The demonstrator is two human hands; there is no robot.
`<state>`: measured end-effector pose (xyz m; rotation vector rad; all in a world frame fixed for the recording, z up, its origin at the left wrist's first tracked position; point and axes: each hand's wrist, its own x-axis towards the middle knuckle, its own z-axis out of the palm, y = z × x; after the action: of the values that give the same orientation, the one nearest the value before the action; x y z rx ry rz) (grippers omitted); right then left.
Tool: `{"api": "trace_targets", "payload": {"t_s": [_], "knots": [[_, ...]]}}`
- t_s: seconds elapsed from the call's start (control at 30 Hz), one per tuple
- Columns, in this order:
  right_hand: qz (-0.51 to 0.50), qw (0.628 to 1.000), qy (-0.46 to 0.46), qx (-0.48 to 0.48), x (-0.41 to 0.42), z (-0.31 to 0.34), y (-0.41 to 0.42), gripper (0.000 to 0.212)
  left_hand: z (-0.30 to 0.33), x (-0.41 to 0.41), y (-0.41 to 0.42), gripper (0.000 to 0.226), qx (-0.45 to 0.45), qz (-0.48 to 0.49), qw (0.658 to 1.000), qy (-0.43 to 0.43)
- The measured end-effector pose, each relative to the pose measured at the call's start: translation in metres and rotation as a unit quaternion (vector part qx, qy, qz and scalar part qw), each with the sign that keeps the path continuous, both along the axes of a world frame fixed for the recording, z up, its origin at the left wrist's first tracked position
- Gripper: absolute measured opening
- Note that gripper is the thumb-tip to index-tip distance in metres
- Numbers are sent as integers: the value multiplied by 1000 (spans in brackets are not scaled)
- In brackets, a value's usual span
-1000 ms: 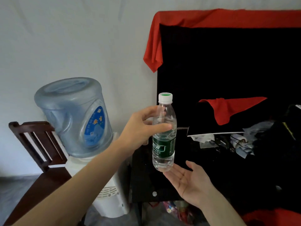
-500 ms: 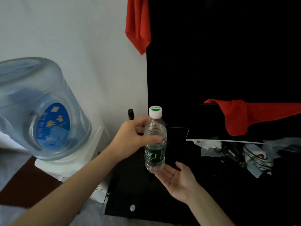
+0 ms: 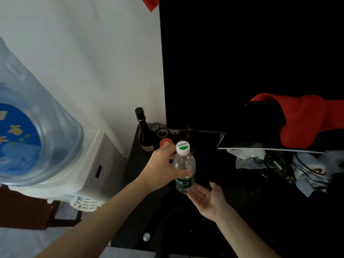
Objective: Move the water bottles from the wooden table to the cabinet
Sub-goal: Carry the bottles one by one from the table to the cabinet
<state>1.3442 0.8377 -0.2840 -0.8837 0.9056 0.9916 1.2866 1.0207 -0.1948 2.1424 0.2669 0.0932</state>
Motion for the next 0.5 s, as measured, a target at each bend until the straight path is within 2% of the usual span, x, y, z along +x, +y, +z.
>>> {"api": "trace_targets", "payload": {"t_s": [0.13, 0.3, 0.5], "knots": [[-4, 999, -1, -34, 11, -28, 2, 66, -40, 11, -6, 55, -4, -5, 1000, 17], [-28, 998, -27, -42, 26, -47, 7, 50, -74, 33, -10, 58, -12, -9, 1000, 9], [-14, 993, -74, -92, 45, -68, 9, 56, -101, 57, -17, 56, -23, 5, 1000, 4]]}}
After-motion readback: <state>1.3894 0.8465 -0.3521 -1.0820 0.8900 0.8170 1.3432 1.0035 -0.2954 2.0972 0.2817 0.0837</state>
